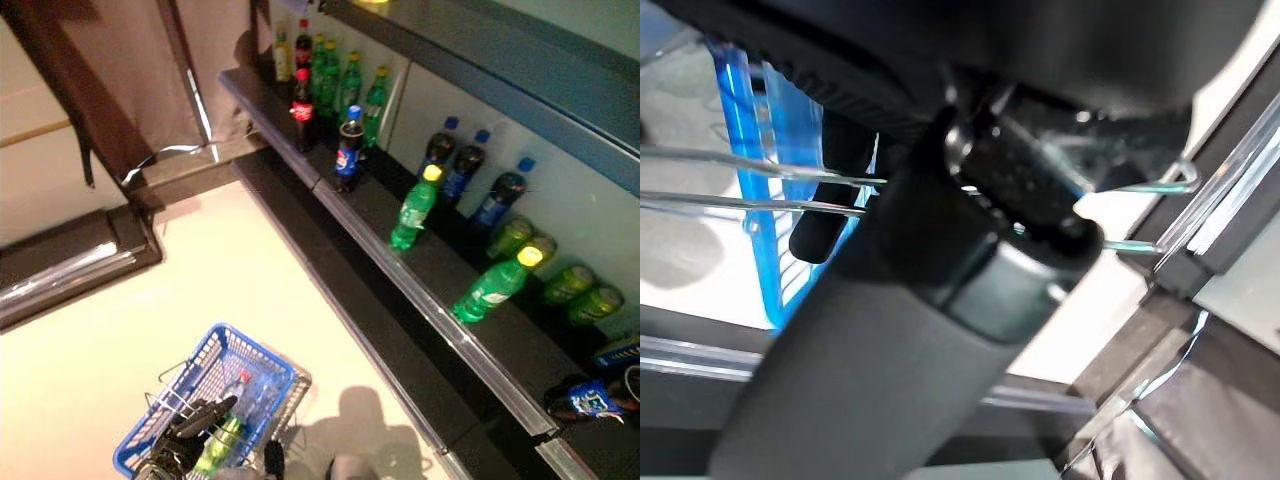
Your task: Pick up the drink and place into the basket.
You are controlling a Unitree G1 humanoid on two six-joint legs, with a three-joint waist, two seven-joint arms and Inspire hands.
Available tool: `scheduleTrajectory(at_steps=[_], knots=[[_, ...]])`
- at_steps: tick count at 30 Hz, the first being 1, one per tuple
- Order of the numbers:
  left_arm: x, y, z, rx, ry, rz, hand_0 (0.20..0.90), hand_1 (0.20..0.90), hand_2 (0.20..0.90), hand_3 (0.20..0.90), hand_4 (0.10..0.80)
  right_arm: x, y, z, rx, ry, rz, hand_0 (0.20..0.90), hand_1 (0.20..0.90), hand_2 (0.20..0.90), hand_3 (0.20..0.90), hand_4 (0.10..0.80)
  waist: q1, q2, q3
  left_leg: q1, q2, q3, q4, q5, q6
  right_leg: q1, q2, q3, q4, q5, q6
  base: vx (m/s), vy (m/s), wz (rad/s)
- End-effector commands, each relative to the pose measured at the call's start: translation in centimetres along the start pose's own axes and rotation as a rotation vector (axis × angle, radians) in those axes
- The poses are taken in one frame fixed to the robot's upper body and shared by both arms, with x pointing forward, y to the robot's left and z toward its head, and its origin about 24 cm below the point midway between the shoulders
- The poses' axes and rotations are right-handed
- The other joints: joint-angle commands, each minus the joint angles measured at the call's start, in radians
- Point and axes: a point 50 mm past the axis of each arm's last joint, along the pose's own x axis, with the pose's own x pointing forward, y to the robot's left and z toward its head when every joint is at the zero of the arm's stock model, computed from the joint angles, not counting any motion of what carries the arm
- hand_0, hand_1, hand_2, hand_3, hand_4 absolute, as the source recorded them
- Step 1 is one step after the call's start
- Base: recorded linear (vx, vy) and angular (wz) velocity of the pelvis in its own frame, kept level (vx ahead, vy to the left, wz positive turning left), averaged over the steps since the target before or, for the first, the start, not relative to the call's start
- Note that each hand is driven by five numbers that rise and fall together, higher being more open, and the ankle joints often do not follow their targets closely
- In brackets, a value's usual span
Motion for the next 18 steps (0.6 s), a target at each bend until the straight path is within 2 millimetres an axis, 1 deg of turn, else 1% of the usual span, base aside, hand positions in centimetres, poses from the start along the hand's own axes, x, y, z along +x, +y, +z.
scheduleTrajectory(at_steps=[1,2,3,4,5,6,7,8,9,10,11,12,13,14,15,16,17,18], knots=[[-0.2,-7.7,8.6,-0.020,-0.436,-0.348,0.300,0.300,0.300,0.200,0.100,0.1,-3.2,-0.8,-0.019,0.030,-0.101,0.900,0.900,0.900,0.900,0.800,-0.017,-0.010,-0.057,0.013,-0.050,0.023,0.386,-0.137,-0.044,0.150,0.058,-0.048,-0.400,0.312,0.000,0.284,0.022,0.16],[-0.1,-8.1,8.6,-0.036,-0.433,-0.346,0.300,0.300,0.300,0.200,0.100,0.1,-3.3,-0.8,-0.022,0.034,-0.107,0.900,0.900,0.900,0.900,0.800,-0.028,-0.006,-0.063,0.006,-0.034,0.021,0.463,-0.074,-0.073,0.152,0.068,-0.040,-0.391,0.300,-0.017,0.304,-0.011,0.37],[0.1,-8.7,8.6,-0.069,-0.432,-0.347,0.300,0.300,0.300,0.200,0.100,0.2,-3.5,-0.6,-0.039,0.030,-0.111,0.900,0.900,0.900,0.900,0.800,-0.037,-0.012,-0.068,-0.028,-0.022,0.032,0.644,0.016,-0.123,0.163,0.062,-0.064,-0.374,0.281,-0.043,0.334,-0.018,0.61],[0.1,-9.3,8.6,-0.082,-0.437,-0.354,0.300,0.300,0.300,0.200,0.100,0.2,-3.8,-0.1,-0.065,-0.004,-0.107,0.900,0.900,0.900,0.900,0.800,-0.041,-0.019,-0.070,-0.074,-0.018,0.032,0.788,0.075,-0.160,0.174,0.050,-0.089,-0.358,0.261,-0.070,0.339,0.011,0.89],[0.1,-9.6,8.5,-0.086,-0.434,-0.358,0.300,0.300,0.300,0.200,0.100,0.3,-3.9,0.4,-0.082,-0.034,-0.102,0.900,0.900,0.900,0.900,0.800,-0.039,-0.018,-0.068,-0.103,-0.019,0.027,0.842,0.116,-0.175,0.182,0.050,-0.093,-0.346,0.250,-0.083,0.322,0.080,0.70],[0.0,-9.8,8.6,-0.097,-0.431,-0.359,0.300,0.300,0.300,0.200,0.100,0.3,-3.9,1.2,-0.088,-0.072,-0.098,0.900,0.900,0.900,0.900,0.800,-0.030,-0.009,-0.059,-0.137,-0.003,0.023,0.848,0.109,-0.168,0.195,0.056,-0.089,-0.328,0.237,-0.087,0.183,0.078,0.42],[0.0,-9.8,8.6,-0.097,-0.431,-0.358,0.300,0.300,0.300,0.200,0.100,0.3,-3.8,1.2,-0.087,-0.075,-0.098,0.900,0.900,0.900,0.900,0.800,-0.030,-0.012,-0.061,-0.141,-0.006,0.024,0.842,0.112,-0.166,0.193,0.052,-0.089,-0.327,0.237,-0.087,0.273,0.108,-0.09],[-0.1,-9.9,8.9,-0.105,-0.432,-0.360,0.300,0.300,0.300,0.200,0.100,0.4,-3.3,2.8,-0.048,-0.135,-0.077,0.900,0.900,0.900,0.900,0.800,-0.005,-0.024,-0.039,-0.213,0.048,0.028,0.825,0.081,-0.132,0.230,0.052,-0.046,-0.327,0.228,-0.085,0.253,0.113,-0.01],[-0.1,-9.7,8.9,-0.106,-0.434,-0.360,0.300,0.300,0.300,0.200,0.100,0.4,-3.0,3.5,-0.042,-0.157,-0.068,0.900,0.900,0.900,0.900,0.800,0.005,-0.025,-0.034,-0.207,0.073,0.020,0.754,0.078,-0.122,0.245,0.054,-0.026,-0.333,0.226,-0.080,0.399,0.244,-0.05],[-0.2,-9.4,8.9,-0.111,-0.434,-0.362,0.300,0.300,0.300,0.200,0.100,0.4,-2.6,4.5,-0.046,-0.192,-0.058,0.900,0.900,0.900,0.900,0.800,0.019,-0.019,-0.028,-0.189,0.098,0.002,0.584,0.097,-0.117,0.264,0.062,0.011,-0.339,0.218,-0.073,0.256,0.217,-0.11],[-0.2,-9.4,8.9,-0.112,-0.434,-0.362,0.300,0.300,0.300,0.200,0.100,0.4,-2.5,4.7,-0.049,-0.198,-0.057,0.900,0.900,0.900,0.900,0.800,0.022,-0.018,-0.027,-0.182,0.100,-0.002,0.548,0.097,-0.114,0.269,0.062,0.020,-0.340,0.216,-0.070,0.297,0.274,-0.29],[-0.3,-9.2,8.8,-0.110,-0.431,-0.363,0.300,0.300,0.300,0.200,0.100,0.4,-2.3,5.1,-0.055,-0.211,-0.056,0.900,0.900,0.900,0.900,0.800,0.030,-0.018,-0.028,-0.170,0.104,-0.016,0.454,0.095,-0.106,0.274,0.062,0.047,-0.345,0.213,-0.064,0.416,0.404,-0.58],[-0.3,-8.6,8.3,-0.112,-0.421,-0.358,0.300,0.300,0.300,0.200,0.100,0.4,-2.0,5.3,-0.045,-0.201,-0.059,0.900,0.900,0.900,0.900,0.800,0.045,0.000,-0.031,-0.137,0.143,-0.079,0.245,0.126,-0.122,0.296,0.073,0.104,-0.349,0.193,-0.051,0.416,0.401,-0.58],[-0.3,-8.5,8.3,-0.115,-0.418,-0.356,0.300,0.300,0.300,0.200,0.100,0.4,-2.0,5.3,-0.039,-0.198,-0.061,0.900,0.900,0.900,0.900,0.800,0.048,0.002,-0.034,-0.138,0.149,-0.087,0.223,0.132,-0.125,0.297,0.072,0.110,-0.351,0.192,-0.050,0.573,0.579,-0.74],[-0.3,-7.8,7.6,-0.136,-0.399,-0.346,0.300,0.300,0.300,0.200,0.100,0.5,-2.0,4.8,-0.013,-0.161,-0.076,0.900,0.900,0.900,0.900,0.800,0.068,0.015,-0.038,-0.127,0.195,-0.160,0.076,0.168,-0.153,0.325,0.065,0.148,-0.355,0.170,-0.036,0.430,0.456,-0.48],[-0.3,-7.4,7.2,-0.150,-0.393,-0.338,0.300,0.300,0.300,0.200,0.100,0.5,-2.2,4.5,-0.011,-0.146,-0.088,0.900,0.900,0.900,0.900,0.800,0.076,0.021,-0.041,-0.131,0.222,-0.185,0.046,0.186,-0.167,0.333,0.061,0.165,-0.359,0.163,-0.033,0.451,0.482,-0.47],[-0.3,-7.3,7.0,-0.154,-0.391,-0.336,0.300,0.300,0.300,0.200,0.100,0.5,-2.3,4.4,-0.011,-0.141,-0.092,0.900,0.900,0.900,0.900,0.800,0.078,0.022,-0.040,-0.132,0.226,-0.195,0.042,0.190,-0.169,0.337,0.057,0.171,-0.357,0.159,-0.031,0.341,0.402,-0.52],[-0.3,-7.1,6.5,-0.166,-0.381,-0.334,0.300,0.300,0.300,0.200,0.100,0.5,-2.5,3.9,-0.001,-0.117,-0.103,0.900,0.900,0.900,0.900,0.800,0.081,0.026,-0.037,-0.140,0.230,-0.212,0.056,0.187,-0.172,0.346,0.039,0.185,-0.353,0.154,-0.022,0.287,0.370,-0.64]])
